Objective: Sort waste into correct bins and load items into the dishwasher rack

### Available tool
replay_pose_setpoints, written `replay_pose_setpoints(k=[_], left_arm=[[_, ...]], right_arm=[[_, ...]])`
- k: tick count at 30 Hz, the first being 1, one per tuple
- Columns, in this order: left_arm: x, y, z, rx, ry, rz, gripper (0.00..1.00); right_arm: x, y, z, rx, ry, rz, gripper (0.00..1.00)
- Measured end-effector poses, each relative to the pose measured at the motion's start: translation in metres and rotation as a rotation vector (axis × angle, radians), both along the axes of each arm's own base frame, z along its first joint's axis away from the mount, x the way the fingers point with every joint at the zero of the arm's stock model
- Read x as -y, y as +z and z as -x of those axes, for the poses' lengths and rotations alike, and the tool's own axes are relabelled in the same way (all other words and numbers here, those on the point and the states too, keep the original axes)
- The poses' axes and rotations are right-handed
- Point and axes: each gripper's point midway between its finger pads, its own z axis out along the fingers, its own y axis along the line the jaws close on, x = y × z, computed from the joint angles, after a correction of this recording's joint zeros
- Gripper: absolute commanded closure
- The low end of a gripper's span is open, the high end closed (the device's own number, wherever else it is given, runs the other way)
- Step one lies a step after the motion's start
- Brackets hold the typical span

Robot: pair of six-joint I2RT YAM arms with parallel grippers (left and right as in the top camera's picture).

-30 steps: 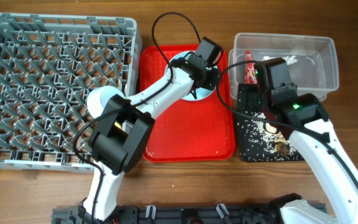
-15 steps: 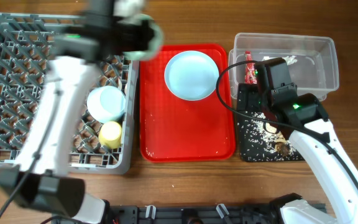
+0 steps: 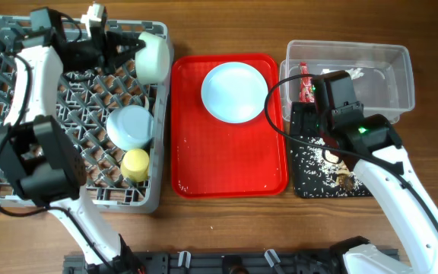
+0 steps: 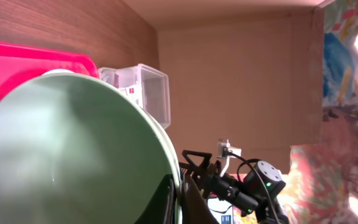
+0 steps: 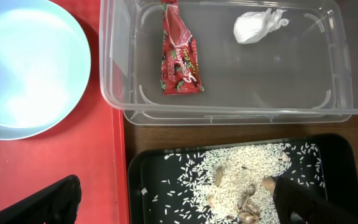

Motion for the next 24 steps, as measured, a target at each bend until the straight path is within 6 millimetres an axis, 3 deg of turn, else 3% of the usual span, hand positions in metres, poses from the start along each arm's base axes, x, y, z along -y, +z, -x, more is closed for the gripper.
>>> replay_pose_setpoints(k=[6,14,19,24], left_arm=[[-0.007,-0.028,-0.002,-0.060,0.036,-0.137,0.96],[-0.019,-0.035,-0.004,-0.065,0.072,-0.213,0.94],[-0.022,-0.043,-0.004,-0.059,0.085,-0.252,0.78],[-0.043,-0.098,0.000,-0.168,0.124,-0.468,0.30]], right_arm=[[0.000,0.000,0.000,0.000,0.000,0.000,0.00],[0.000,0.000,0.000,0.000,0.000,0.000,0.00],[0.000,0.000,0.000,0.000,0.000,0.000,0.00],[0.000,0.000,0.000,0.000,0.000,0.000,0.00]])
